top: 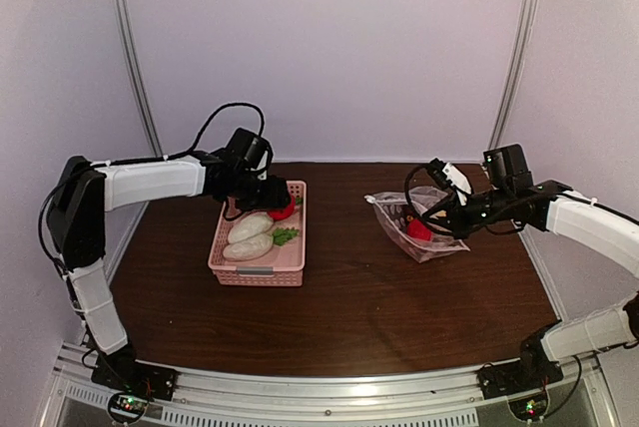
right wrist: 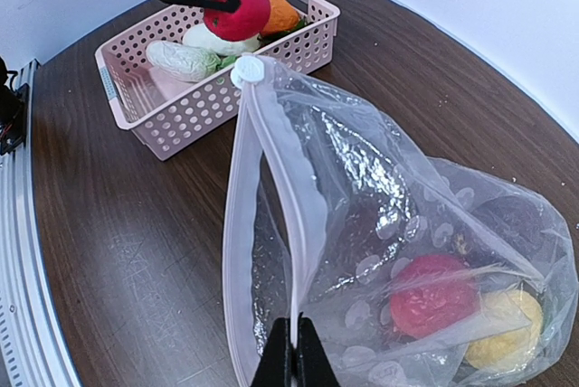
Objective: Place the food in the zip-top bag and seal the zipper
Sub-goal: Pick up the fake fruit from the bin, then place the fake fruit in the zipper food storage bag.
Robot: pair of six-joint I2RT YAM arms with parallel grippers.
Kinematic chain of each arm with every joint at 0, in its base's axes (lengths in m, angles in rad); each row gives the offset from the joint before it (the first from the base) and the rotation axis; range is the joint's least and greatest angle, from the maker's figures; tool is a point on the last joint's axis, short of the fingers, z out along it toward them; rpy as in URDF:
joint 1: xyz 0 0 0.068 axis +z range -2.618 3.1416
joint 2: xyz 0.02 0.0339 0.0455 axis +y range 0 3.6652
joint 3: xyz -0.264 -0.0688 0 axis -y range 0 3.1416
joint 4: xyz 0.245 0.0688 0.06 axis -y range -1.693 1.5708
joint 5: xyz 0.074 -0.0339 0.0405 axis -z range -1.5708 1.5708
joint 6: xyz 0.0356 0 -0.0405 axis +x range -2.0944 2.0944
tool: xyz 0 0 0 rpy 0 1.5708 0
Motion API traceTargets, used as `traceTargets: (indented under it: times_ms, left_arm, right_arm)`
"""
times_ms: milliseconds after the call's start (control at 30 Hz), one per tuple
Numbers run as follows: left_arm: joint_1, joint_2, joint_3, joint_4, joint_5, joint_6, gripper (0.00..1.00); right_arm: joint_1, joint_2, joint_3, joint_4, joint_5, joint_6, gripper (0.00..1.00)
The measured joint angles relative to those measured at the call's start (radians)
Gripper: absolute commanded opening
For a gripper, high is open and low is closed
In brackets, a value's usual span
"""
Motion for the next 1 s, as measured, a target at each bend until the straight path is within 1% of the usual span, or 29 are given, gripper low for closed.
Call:
traceTargets:
  times_ms: [100, 233, 333, 467, 567, 700, 833, 1000]
  left_arm:
    - [-0.016, -0.104, -0.057, 0.021, -0.003, -0.006, 0.62]
    - [-0.076, -0.224, -0.151, 0.108, 0.022, -0.009, 0.62]
    - [-0.143, -0.251, -0.174, 0.179, 0.067, -0.003, 0.62]
    - [-0.253, -0.250, -0.185, 0.344, 0.172, 0.011, 0.61]
    - [-0.321, -0.220, -0.172, 0.475, 0.256, 0.010, 0.60]
    - [-0.376, -0.116, -0.100, 0.583, 0.335, 0.008, 0.58]
    - [-0.398, -0.015, -0.050, 0.650, 0.372, -0.014, 0.56]
    - [-0.402, 0.054, -0.042, 0.711, 0.381, -0.055, 0.54]
  right_arm:
    - [-0.003, 0.000, -0.004, 0.004, 0.000, 0.003, 0.00]
    - [-0.004, 0.000, -0.005, 0.013, 0.000, 0.016, 0.00]
    - [-0.004, 0.000, -0.005, 0.017, 0.000, 0.020, 0.00]
    - [-0.004, 0.000, -0.006, 0.021, -0.002, 0.035, 0.00]
    - [-0.004, -0.001, -0.014, 0.038, -0.008, 0.054, 0.00]
    - [-0.005, -0.003, -0.027, 0.058, -0.010, 0.081, 0.00]
    - [-0.019, -0.032, -0.050, 0.090, -0.013, 0.118, 0.00]
    - [-0.042, -0.073, -0.069, 0.136, -0.036, 0.163, 0.00]
